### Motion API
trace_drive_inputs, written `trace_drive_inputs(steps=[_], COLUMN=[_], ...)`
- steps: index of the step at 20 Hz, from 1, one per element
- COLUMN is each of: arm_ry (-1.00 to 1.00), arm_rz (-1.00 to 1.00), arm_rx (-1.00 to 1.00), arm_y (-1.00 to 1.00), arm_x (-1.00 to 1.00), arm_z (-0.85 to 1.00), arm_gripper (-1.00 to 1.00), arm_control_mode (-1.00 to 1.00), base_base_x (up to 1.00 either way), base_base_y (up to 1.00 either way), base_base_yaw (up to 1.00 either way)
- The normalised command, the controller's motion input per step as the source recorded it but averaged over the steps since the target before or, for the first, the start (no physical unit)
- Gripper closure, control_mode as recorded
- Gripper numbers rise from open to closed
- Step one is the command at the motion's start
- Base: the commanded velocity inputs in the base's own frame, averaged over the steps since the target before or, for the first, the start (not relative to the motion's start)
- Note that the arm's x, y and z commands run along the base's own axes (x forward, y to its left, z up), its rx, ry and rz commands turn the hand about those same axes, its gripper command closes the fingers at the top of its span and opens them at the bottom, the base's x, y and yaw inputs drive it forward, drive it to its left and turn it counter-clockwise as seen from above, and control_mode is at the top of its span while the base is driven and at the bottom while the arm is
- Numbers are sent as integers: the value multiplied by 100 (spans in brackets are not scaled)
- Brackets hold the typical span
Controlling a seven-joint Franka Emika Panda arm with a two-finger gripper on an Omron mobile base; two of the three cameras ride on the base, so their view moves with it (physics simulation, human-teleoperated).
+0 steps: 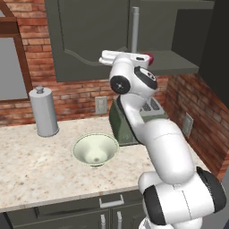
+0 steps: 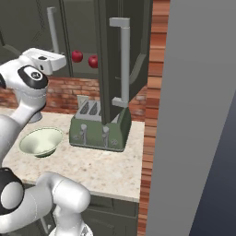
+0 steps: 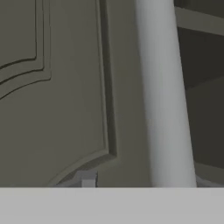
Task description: Open the cabinet. Pick the apple and apple from the cabinet and place them into the bowl. Then close the cabinet.
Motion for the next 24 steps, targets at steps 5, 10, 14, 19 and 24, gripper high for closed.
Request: trace_drive_inputs(steps=[5, 10, 14, 19, 24], arm_ry=[0, 0, 0, 0, 0], arm_rz=[0, 0, -2, -9, -13], arm_rx=[0, 0, 0, 0, -1], arm_y=[0, 1, 35, 86, 100], arm_x=[0, -24, -51, -61, -59], arm_z=[0, 0, 3, 11, 8], arm_gripper=[100, 100, 100, 100, 100], arm_control_mode=[-100, -100, -100, -100, -100], base_base_x=[0, 0, 0, 0, 0], base_base_y=[0, 0, 0, 0, 0], base_base_yaw=[0, 0, 0, 0, 0])
